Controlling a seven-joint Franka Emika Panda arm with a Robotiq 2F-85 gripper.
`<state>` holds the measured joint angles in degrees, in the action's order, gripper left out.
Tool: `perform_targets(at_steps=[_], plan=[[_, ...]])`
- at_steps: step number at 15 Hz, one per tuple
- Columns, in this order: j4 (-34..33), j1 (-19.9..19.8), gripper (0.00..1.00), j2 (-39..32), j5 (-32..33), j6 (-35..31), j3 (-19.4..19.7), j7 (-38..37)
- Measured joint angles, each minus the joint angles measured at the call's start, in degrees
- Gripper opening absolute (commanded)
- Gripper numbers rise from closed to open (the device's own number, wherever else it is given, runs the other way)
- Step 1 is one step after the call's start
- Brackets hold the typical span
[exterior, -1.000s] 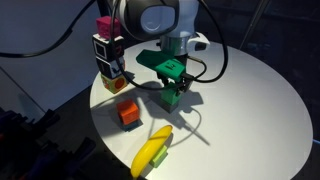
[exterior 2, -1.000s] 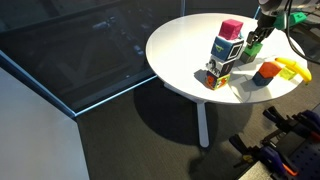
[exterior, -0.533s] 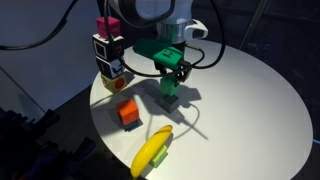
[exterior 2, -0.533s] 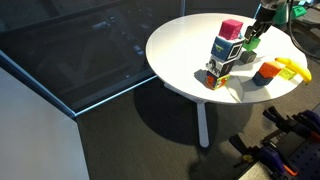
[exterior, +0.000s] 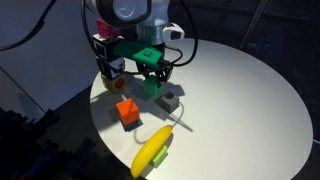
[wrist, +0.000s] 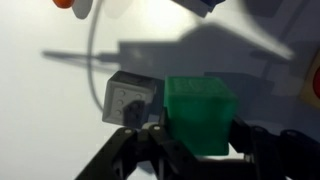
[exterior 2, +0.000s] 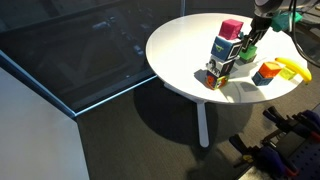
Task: Put the green block on the table
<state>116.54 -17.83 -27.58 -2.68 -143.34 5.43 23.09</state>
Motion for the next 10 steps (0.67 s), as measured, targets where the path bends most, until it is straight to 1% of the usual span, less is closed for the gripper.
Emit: perform_targets(at_steps=[6,10], plan=[[6.0,1.5,0.29,2.6,3.3,-2.0,0.0,0.2],[8.8,1.4,0.29,4.1,3.5,-2.8,0.0,3.7]])
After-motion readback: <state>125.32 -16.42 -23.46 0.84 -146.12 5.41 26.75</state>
